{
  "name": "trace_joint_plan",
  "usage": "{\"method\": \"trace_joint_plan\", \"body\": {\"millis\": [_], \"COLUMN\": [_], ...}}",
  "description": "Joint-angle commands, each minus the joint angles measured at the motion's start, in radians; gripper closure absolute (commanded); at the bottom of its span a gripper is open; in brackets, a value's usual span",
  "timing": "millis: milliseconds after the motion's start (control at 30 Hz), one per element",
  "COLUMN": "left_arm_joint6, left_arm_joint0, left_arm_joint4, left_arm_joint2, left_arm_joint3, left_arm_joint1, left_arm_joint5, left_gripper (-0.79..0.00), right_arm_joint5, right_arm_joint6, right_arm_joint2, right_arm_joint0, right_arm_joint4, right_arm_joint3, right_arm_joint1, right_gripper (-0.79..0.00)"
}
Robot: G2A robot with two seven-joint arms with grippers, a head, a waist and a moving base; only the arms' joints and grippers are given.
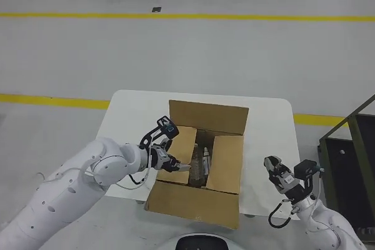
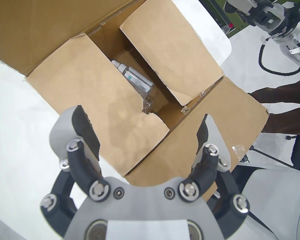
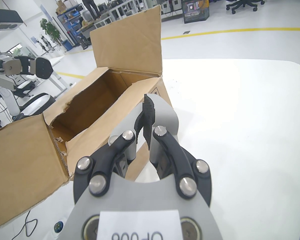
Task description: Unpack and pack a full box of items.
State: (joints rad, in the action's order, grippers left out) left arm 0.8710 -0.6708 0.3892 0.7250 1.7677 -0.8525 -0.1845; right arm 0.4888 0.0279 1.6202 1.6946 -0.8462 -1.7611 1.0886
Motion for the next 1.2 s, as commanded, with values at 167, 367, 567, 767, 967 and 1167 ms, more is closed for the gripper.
{"method": "trace_joint_plan", "body": {"millis": [167, 367, 567, 767, 967, 1167], "left_arm_joint6": [0.015, 0.101, 0.165, 0.233, 0.302, 0.334], "left_arm_joint0": [-0.004, 0.072, 0.136, 0.17, 0.18, 0.177], "left_arm_joint4": [0.133, 0.377, 0.544, 0.626, 0.715, 0.765], "left_arm_joint2": [-0.077, -0.241, -0.358, -0.417, -0.453, -0.45], "left_arm_joint3": [0.045, 0.056, 0.014, -0.058, -0.151, -0.22], "left_arm_joint1": [-0.029, -0.11, -0.203, -0.284, -0.348, -0.392], "left_arm_joint5": [0.126, 0.346, 0.492, 0.56, 0.584, 0.579], "left_gripper": [-0.785, -0.785, -0.785, -0.785, -0.785, -0.785], "right_arm_joint5": [0.012, 0.031, 0.051, 0.061, 0.068, 0.071], "right_arm_joint6": [-0.011, -0.01, -0.014, -0.018, -0.021, -0.023], "right_arm_joint2": [0.011, 0.02, 0.028, 0.033, 0.037, 0.036], "right_arm_joint0": [0.0, -0.006, -0.005, -0.005, -0.007, -0.009], "right_arm_joint4": [0.011, 0.017, 0.025, 0.031, 0.038, 0.042], "right_arm_joint3": [-0.004, 0.006, 0.008, 0.007, 0.007, 0.009], "right_arm_joint1": [0.0, 0.0, 0.0, 0.0, 0.001, 0.002], "right_gripper": [0.0, 0.0, 0.0, 0.0, 0.0, 0.0]}}
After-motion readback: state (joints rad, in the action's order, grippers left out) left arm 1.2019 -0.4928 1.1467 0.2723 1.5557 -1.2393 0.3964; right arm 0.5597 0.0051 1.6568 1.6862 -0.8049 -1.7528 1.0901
